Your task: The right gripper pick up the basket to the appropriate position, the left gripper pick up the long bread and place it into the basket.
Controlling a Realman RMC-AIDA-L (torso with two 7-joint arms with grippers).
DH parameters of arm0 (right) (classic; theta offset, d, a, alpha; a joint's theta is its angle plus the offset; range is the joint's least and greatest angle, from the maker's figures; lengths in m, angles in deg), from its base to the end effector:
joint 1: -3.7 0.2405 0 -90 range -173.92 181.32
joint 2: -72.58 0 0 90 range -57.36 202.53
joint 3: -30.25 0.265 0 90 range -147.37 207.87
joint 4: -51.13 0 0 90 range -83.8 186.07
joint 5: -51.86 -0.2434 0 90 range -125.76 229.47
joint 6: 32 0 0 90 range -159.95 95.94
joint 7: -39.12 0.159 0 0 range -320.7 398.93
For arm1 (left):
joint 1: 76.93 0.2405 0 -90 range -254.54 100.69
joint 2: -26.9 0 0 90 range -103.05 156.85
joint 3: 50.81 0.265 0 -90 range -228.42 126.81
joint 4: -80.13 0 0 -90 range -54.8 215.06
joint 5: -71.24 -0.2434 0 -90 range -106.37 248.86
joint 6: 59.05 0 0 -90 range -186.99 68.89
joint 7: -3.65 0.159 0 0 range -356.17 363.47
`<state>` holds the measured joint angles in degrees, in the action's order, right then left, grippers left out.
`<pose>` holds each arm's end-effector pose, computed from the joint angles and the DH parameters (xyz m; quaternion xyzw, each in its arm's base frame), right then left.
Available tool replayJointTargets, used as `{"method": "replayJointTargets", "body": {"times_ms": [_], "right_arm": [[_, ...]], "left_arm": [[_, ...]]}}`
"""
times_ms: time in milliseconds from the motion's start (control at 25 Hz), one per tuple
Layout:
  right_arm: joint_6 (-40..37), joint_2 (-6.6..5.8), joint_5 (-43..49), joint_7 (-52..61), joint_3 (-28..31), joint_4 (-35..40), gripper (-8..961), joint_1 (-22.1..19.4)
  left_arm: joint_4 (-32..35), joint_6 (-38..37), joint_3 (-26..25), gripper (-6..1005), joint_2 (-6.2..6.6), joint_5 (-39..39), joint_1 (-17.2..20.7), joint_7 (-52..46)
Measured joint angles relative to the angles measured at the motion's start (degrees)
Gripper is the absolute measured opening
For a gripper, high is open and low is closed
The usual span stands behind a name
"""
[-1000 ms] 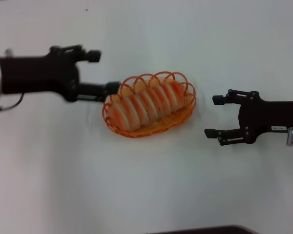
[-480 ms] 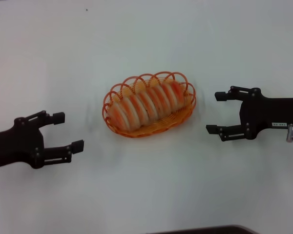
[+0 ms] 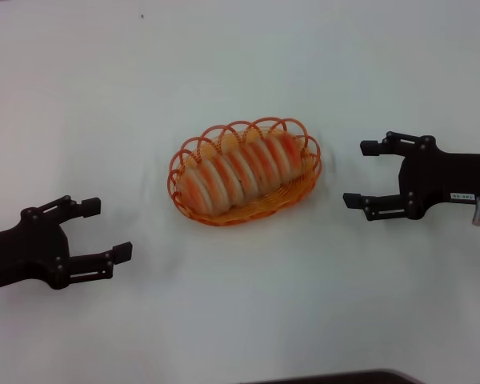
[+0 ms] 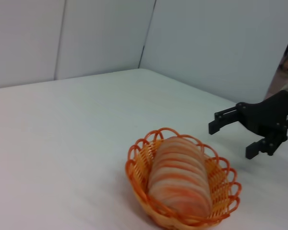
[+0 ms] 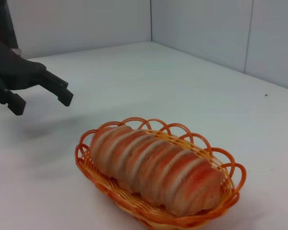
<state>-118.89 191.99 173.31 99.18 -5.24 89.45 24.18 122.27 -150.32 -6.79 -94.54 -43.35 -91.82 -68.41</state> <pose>0.3604 0.3089 -0.0157 -0.9561 0.1552 0.1550 0.1943 -0.3450 0.2797 -0.0307 -0.9379 -0.2397 -0.2104 0.1362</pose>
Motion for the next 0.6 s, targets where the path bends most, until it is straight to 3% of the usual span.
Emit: {"method": "replayJointTargets", "body": {"times_ms": [600], "right_arm": [[-0.7, 0.04, 0.0, 0.0, 1.6, -0.3, 945, -0.3]], "left_arm": [[-0.1, 0.0, -0.3, 941, -0.21, 0.0, 0.1, 0.1]]}}
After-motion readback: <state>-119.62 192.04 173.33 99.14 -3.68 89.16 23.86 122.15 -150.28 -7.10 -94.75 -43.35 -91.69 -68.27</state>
